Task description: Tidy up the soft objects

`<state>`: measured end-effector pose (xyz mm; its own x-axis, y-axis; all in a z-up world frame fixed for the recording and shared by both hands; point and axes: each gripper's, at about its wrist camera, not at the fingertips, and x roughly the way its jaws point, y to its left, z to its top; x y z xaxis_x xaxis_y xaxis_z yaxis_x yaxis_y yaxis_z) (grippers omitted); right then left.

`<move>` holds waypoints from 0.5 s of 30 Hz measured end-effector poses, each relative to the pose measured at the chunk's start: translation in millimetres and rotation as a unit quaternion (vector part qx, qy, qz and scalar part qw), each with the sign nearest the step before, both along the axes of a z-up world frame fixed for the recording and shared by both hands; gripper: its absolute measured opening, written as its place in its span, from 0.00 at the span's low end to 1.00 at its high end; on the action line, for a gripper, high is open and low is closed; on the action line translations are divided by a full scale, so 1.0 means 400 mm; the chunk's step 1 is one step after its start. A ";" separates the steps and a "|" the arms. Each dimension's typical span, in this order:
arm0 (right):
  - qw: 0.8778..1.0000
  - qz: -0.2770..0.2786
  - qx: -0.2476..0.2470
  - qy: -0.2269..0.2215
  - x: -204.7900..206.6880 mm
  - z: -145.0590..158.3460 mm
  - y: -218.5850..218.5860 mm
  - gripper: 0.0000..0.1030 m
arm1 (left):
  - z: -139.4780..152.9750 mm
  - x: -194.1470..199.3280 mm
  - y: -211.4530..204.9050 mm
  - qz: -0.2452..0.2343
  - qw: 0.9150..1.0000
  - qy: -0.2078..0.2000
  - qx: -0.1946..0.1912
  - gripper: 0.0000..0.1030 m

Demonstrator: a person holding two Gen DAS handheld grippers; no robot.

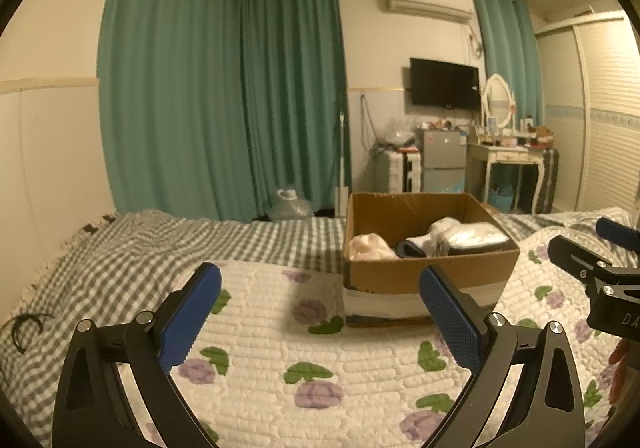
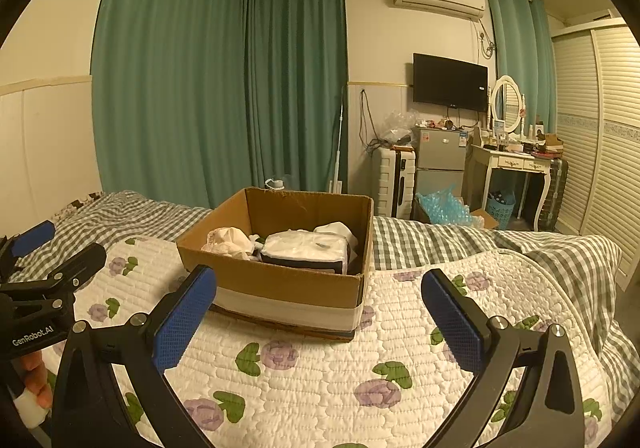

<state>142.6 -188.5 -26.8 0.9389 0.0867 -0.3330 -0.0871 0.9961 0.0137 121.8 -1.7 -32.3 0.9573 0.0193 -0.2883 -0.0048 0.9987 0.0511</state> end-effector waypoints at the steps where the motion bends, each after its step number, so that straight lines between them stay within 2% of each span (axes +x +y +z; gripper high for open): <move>1: 1.000 0.000 0.000 0.000 0.000 0.000 0.000 1.00 | 0.000 0.000 -0.001 0.001 1.000 -0.001 0.002 0.98; 15: 1.000 0.003 -0.003 0.004 0.003 -0.006 0.007 1.00 | -0.005 0.002 -0.005 0.001 1.000 0.001 0.006 0.98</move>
